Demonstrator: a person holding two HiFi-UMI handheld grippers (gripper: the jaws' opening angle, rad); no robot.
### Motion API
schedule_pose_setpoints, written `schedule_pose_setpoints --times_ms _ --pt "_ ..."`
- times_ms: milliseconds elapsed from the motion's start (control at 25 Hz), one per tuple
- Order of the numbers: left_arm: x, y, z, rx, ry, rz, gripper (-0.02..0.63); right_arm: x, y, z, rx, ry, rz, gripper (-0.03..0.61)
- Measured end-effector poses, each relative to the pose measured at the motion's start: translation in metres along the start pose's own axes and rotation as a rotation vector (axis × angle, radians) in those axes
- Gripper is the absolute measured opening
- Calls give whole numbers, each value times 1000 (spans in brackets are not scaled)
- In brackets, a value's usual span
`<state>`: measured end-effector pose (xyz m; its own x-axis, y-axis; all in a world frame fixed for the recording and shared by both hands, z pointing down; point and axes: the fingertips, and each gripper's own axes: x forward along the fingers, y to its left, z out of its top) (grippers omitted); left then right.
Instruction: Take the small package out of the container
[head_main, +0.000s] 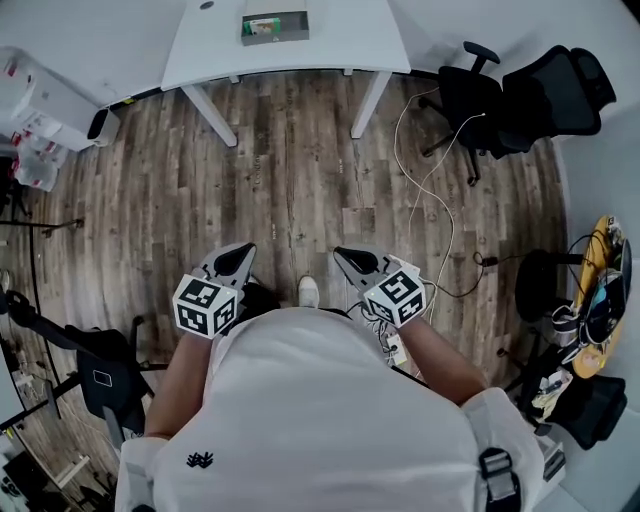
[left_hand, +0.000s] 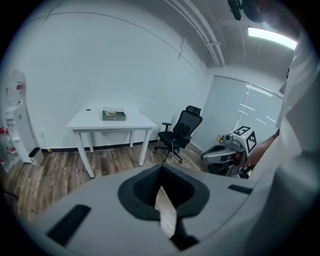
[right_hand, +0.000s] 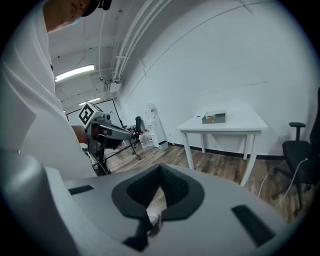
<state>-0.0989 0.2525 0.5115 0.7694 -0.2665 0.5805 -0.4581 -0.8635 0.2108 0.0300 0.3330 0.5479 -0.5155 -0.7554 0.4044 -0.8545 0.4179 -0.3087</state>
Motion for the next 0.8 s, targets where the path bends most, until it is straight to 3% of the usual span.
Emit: schedule_pose_setpoints --times_ms 360,800 --pt "12 44 17 -54 -40 -24 6 49 -11 30 -34 14 8 11" --pt "50 161 98 -19 -81 -112 6 142 -67 117 -44 38 -88 31"
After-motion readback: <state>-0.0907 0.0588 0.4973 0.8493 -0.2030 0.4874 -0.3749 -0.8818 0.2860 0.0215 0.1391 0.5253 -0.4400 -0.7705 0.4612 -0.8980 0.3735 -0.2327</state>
